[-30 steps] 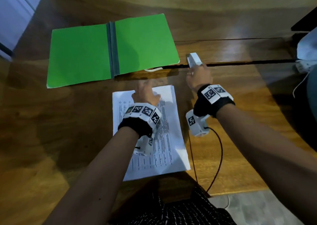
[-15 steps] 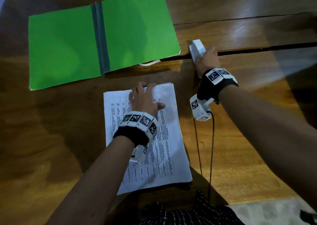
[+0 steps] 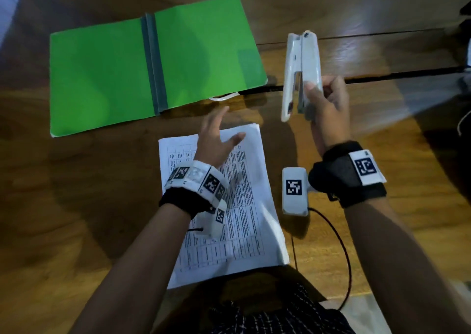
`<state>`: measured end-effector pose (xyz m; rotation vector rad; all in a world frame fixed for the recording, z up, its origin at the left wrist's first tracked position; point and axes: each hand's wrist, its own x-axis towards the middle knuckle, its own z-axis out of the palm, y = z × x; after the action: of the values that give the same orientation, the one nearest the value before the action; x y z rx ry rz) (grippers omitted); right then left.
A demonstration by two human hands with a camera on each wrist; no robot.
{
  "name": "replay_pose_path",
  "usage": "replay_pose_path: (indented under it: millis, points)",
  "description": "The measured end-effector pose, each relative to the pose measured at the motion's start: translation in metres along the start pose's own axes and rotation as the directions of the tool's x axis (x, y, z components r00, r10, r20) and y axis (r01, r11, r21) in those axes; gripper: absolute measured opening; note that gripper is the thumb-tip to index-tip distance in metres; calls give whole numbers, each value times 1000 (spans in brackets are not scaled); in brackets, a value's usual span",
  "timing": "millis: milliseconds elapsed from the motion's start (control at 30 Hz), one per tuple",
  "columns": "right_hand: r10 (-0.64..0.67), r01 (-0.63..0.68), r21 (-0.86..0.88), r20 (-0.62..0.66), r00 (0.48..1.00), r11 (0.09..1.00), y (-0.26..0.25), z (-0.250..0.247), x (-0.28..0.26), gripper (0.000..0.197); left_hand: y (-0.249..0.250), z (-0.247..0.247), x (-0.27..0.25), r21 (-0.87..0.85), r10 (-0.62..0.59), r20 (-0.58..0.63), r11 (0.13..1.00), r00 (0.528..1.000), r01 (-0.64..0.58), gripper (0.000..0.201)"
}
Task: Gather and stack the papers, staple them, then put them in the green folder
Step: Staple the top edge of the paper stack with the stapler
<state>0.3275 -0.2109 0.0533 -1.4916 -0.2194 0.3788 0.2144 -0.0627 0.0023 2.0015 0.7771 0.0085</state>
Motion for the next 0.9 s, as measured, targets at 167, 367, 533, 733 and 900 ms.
replay_pose_path:
  millis: [167, 367, 533, 733, 900]
  points:
    - [28, -50, 290, 80, 996, 956, -17, 28, -28, 13, 28, -23, -26, -523, 113, 70, 850, 991, -60, 41]
    - [183, -213, 475, 109, 977, 854, -7, 68, -42, 13, 24, -38, -55, -610, 189, 17, 780, 982, -139, 37]
    - [314, -343, 372, 137, 939, 862, 11, 97, -52, 51, -6, -54, -70, -493, 114, -76, 859, 991, -137, 26]
    - [406, -409, 206, 60, 912, 889, 37, 121, -54, 24, -62, -73, -65, -302, -89, -170, 953, 981, 34, 25]
    - [552, -552, -31, 5, 834, 833, 58, 131, -44, 33, -92, -67, -54, -57, -466, -245, 882, 850, 467, 52]
